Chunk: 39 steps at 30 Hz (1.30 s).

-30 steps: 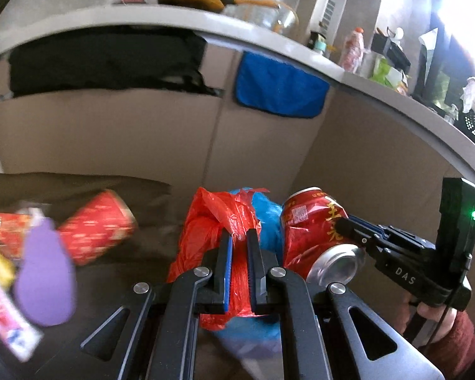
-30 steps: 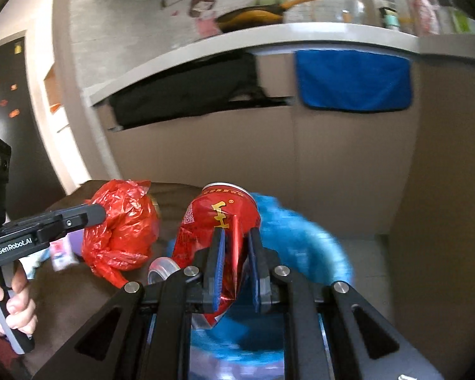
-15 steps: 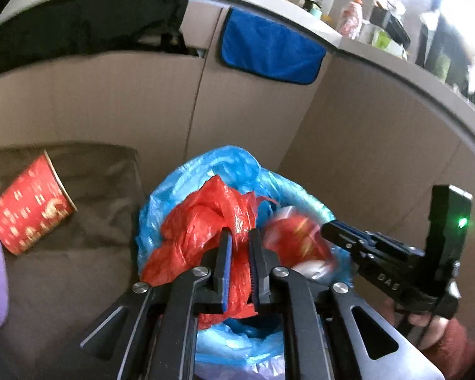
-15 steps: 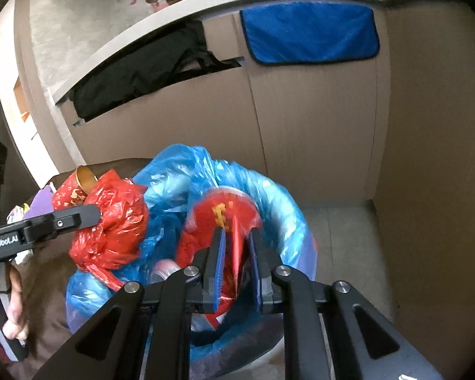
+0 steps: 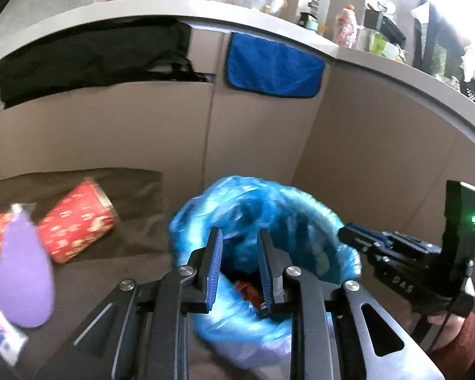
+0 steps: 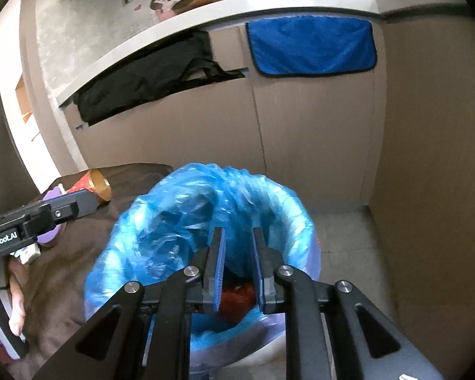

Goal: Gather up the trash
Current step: 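Grasp the white tissue with the left gripper while the right gripper approaches the pink tissue pack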

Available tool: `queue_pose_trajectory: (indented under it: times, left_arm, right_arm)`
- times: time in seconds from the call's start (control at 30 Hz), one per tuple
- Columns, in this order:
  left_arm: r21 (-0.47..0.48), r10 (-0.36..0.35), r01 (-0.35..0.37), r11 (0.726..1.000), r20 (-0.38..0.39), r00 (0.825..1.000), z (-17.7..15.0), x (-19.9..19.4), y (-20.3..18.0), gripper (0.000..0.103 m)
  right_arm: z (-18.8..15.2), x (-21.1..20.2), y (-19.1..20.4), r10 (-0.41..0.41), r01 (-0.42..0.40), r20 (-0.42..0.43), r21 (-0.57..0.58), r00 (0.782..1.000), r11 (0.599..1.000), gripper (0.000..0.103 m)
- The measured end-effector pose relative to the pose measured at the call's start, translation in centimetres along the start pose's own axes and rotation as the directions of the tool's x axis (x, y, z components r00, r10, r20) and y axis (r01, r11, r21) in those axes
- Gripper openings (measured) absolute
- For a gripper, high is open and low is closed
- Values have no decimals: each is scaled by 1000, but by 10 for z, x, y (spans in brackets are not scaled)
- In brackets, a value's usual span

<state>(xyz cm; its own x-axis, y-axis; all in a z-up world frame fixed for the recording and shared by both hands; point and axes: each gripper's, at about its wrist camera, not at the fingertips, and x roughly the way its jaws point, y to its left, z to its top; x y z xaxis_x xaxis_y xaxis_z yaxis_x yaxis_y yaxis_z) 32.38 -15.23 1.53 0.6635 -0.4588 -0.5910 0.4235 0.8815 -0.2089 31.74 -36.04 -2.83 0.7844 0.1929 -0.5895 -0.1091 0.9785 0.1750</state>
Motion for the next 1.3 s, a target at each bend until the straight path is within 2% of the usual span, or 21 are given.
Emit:
queue_pose_trajectory:
  times: [0.23, 0.37, 0.5, 0.57, 0.83, 0.97, 1.03, 1.17, 1.23, 1.3]
  left_arm:
    - [-86, 132, -131, 988, 4, 991, -25, -54, 63, 24]
    - [-150, 218, -215, 965, 3, 976, -44, -93, 109, 24]
    - [-216, 303, -297, 930, -5, 953, -68, -136, 158, 24]
    - [-237, 343, -336, 911, -14, 939, -80, -154, 178, 24]
    - [-293, 420, -410, 864, -29, 907, -122, -217, 233, 24]
    - [-334, 456, -435, 836, -16, 890, -138, -248, 257, 24]
    - [-362, 451, -427, 829, -21, 892, -147, -259, 269, 24]
    - [-400, 428, -407, 822, -40, 903, -166, -265, 286, 24]
    - [-416, 398, -383, 825, -53, 916, -172, -261, 291, 24]
    - [-430, 358, -351, 832, -69, 931, -175, -254, 294, 25]
  right_arm:
    - [0, -5, 56, 78, -78, -9, -85, 997, 993, 16]
    - [-1, 3, 105, 163, -167, -41, -142, 986, 976, 16]
    - [-4, 17, 163, 267, -284, -108, -190, 958, 940, 16]
    - [-8, 27, 199, 319, -347, -154, -221, 935, 911, 16]
    - [-25, 48, 322, 425, -494, -263, -317, 866, 810, 16]
    - [-21, 60, 356, 427, -507, -285, -335, 858, 794, 16]
    - [-19, 69, 368, 415, -498, -289, -342, 863, 797, 16]
    - [-18, 86, 376, 351, -426, -257, -358, 900, 831, 16]
    - [-21, 95, 377, 337, -418, -270, -350, 902, 838, 16]
    - [-26, 100, 376, 348, -438, -301, -322, 888, 840, 17]
